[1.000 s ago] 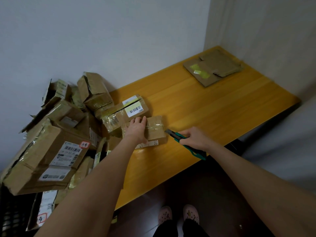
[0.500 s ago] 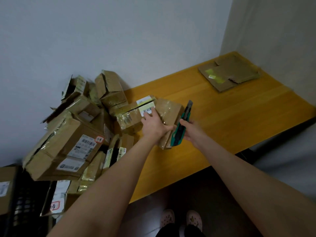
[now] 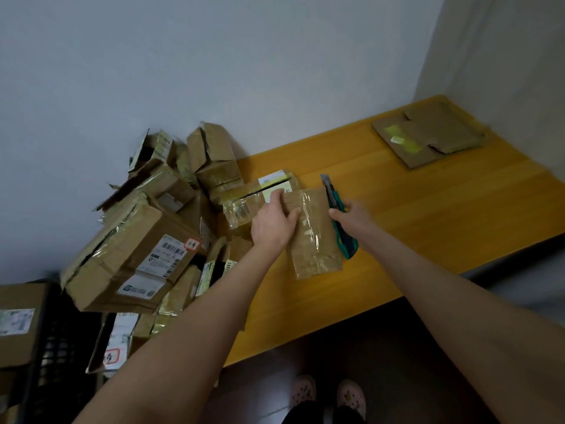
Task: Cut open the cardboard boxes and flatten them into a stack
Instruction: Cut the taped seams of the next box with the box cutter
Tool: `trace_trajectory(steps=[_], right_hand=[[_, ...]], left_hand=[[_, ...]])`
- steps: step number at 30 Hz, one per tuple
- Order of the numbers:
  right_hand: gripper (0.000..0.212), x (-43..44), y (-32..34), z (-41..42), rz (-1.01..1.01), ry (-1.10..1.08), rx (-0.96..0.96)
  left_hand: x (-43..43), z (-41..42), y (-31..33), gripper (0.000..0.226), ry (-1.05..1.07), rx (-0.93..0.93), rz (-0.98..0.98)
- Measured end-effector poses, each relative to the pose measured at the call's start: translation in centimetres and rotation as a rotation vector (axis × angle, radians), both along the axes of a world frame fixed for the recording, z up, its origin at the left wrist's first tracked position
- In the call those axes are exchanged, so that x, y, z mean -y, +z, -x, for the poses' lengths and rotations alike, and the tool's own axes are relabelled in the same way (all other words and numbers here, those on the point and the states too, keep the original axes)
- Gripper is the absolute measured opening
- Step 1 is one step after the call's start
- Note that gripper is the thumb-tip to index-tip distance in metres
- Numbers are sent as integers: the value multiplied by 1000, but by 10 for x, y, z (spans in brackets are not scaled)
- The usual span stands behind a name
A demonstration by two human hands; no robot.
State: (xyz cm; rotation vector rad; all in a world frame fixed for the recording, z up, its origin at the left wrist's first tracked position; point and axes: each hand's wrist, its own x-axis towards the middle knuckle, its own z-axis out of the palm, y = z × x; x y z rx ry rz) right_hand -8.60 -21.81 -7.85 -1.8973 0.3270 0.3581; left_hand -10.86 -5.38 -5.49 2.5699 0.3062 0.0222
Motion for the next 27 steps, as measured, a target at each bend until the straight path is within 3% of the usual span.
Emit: trace_trajectory(steps=[7,13,20,24,27], right_hand=[[27,-11,-8,9,98,-9,-17],[33,-13,-8,4,71,-58,23],[33,-12,-12,3,166,-10,-55],[28,-3,-1,17,350,-44,117],[22,-1,8,36,464,63,233]], left_hand=[[-5,-6,-5,56,-73,-143,52],[-1,-11,0,47,26,-8,113],[2,-10,-2,45,-39,30,29],[7,-12,-4,41,-13,43,41],[7,-15,-4,38,-25,46,36]])
